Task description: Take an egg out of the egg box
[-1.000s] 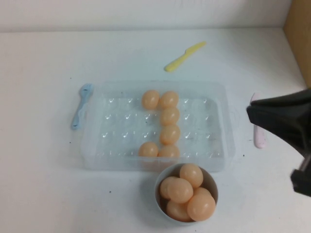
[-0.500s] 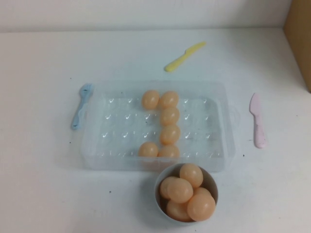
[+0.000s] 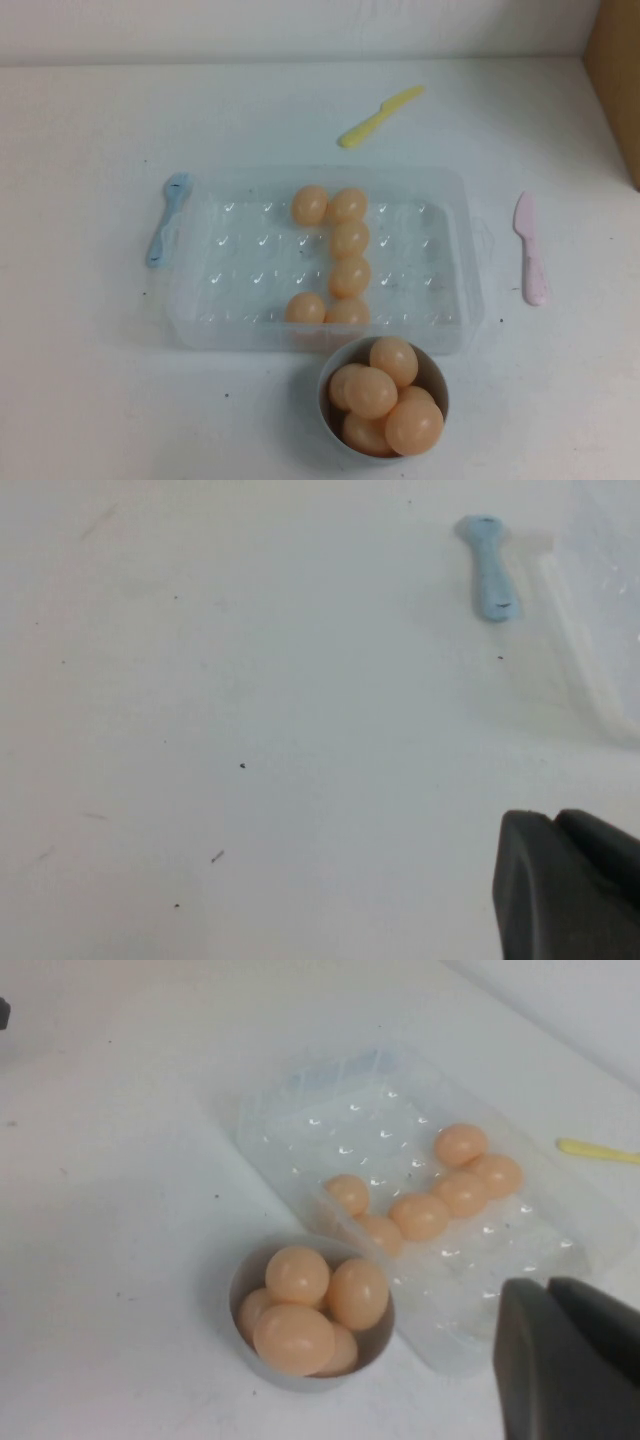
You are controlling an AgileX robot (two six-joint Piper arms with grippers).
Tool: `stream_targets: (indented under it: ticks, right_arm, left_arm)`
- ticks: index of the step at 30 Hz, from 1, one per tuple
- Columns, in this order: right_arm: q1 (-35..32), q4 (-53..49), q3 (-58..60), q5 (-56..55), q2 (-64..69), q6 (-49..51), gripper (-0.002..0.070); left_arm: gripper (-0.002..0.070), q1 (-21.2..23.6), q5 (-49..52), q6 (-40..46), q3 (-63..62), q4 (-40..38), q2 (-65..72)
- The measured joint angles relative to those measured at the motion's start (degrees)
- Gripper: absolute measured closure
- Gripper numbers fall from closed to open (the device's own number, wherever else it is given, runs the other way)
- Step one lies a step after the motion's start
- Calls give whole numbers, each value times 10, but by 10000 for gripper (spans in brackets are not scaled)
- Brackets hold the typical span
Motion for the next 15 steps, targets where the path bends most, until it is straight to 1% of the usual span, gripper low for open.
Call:
stream_targets:
  ticks: [4, 7, 10, 11, 14, 15]
  right_arm:
    - [0, 0, 22, -36, 0, 0, 694]
    - [0, 0, 63, -115, -1, 0, 694]
    - [0, 0, 131, -254, -1, 0, 694]
    - [0, 2, 168, -329, -2, 0, 694]
    - [0, 4, 262, -492, -2, 1, 694]
    - [-3, 5, 282, -524, -2, 5, 694]
  left_arm:
    - [680, 0, 0, 0, 0, 0, 0]
    - [680, 0, 0, 0, 0, 0, 0]
    - [680, 0, 0, 0, 0, 0, 0]
    - [680, 0, 0, 0, 0, 0, 0]
    - [680, 0, 0, 0, 0, 0, 0]
    - [680, 0, 0, 0, 0, 0, 0]
